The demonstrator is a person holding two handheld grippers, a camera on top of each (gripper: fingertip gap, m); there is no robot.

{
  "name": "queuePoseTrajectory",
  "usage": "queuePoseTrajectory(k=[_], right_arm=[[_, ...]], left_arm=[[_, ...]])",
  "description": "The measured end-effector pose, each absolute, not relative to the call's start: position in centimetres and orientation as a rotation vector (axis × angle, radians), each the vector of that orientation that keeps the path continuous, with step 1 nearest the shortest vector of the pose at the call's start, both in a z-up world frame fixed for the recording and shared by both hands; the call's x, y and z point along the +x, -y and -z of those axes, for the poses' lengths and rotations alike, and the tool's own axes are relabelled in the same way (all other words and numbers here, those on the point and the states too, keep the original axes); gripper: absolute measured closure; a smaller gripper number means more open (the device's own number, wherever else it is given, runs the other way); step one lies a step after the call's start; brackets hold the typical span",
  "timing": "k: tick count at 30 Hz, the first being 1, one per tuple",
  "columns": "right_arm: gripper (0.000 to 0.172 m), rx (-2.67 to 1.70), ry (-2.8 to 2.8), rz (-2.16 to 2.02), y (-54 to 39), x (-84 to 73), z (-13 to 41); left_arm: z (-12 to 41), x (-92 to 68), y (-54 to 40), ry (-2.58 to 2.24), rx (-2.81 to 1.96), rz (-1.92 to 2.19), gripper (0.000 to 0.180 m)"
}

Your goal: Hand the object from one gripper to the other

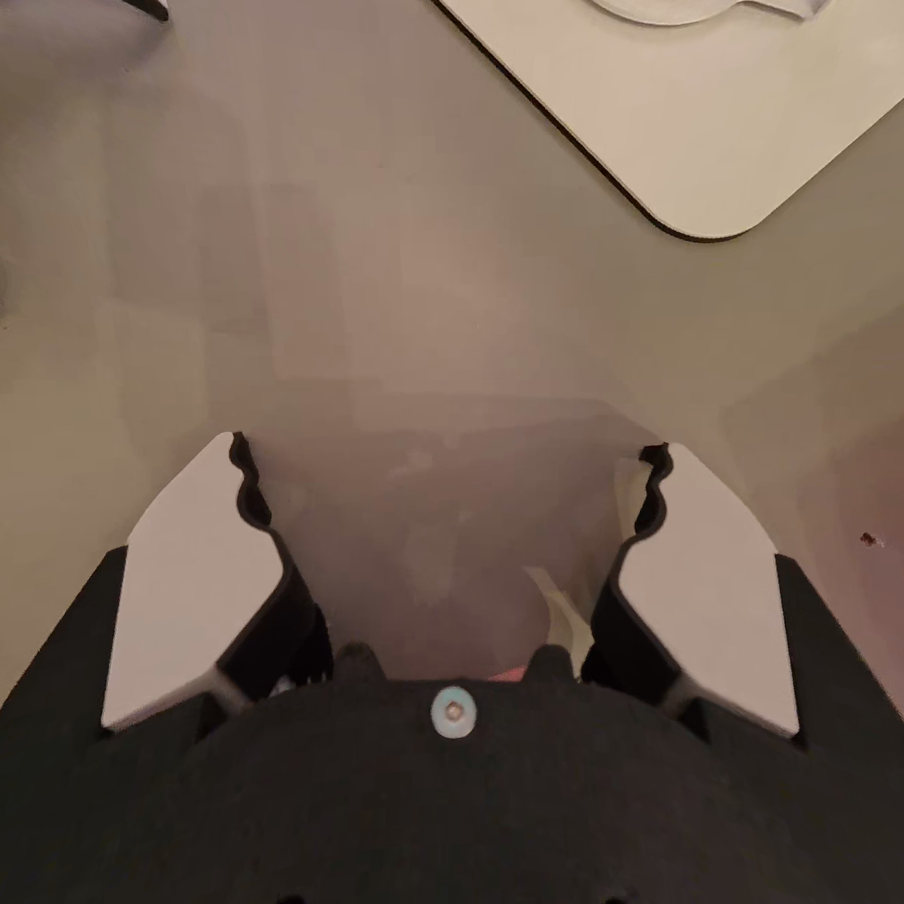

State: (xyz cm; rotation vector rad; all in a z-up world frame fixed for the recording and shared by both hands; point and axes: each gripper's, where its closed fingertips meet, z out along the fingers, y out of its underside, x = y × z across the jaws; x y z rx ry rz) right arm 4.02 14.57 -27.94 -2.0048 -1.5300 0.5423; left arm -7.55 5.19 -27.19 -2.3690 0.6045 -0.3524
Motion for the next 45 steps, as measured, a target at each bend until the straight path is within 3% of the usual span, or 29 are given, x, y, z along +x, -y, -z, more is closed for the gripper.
queuePoseTrajectory(k=[1, 3, 10, 17, 20, 45], right_arm=[[0.028, -2.011, 1.518, -0.540, -14.7, 4.1, 27.9], [0.034, -2.012, 1.499, -0.538, -14.8, 4.1, 27.8], [0.047, -1.971, 1.534, -0.561, -14.7, 4.7, 27.6], [0.027, -2.007, 1.533, -0.541, -15.2, 5.1, 28.0], [0.027, -2.007, 1.533, -0.541, -15.2, 5.1, 28.0], [0.027, -2.006, 1.533, -0.541, -15.2, 5.0, 28.0]], left_arm=[[27.4, -7.6, -5.1, -0.619, -2.377, 0.323, 0.038], [27.6, -8.4, -5.8, -0.554, -2.391, 0.203, 0.056], [27.3, -9.1, -6.2, -0.451, -2.390, 0.134, 0.060], [27.4, -9.1, -6.2, -0.413, -2.404, 0.152, 0.064], [27.3, -9.7, -6.3, -0.363, -2.400, 0.137, 0.073], [27.4, -9.4, -6.6, -0.379, -2.403, 0.142, 0.067]])
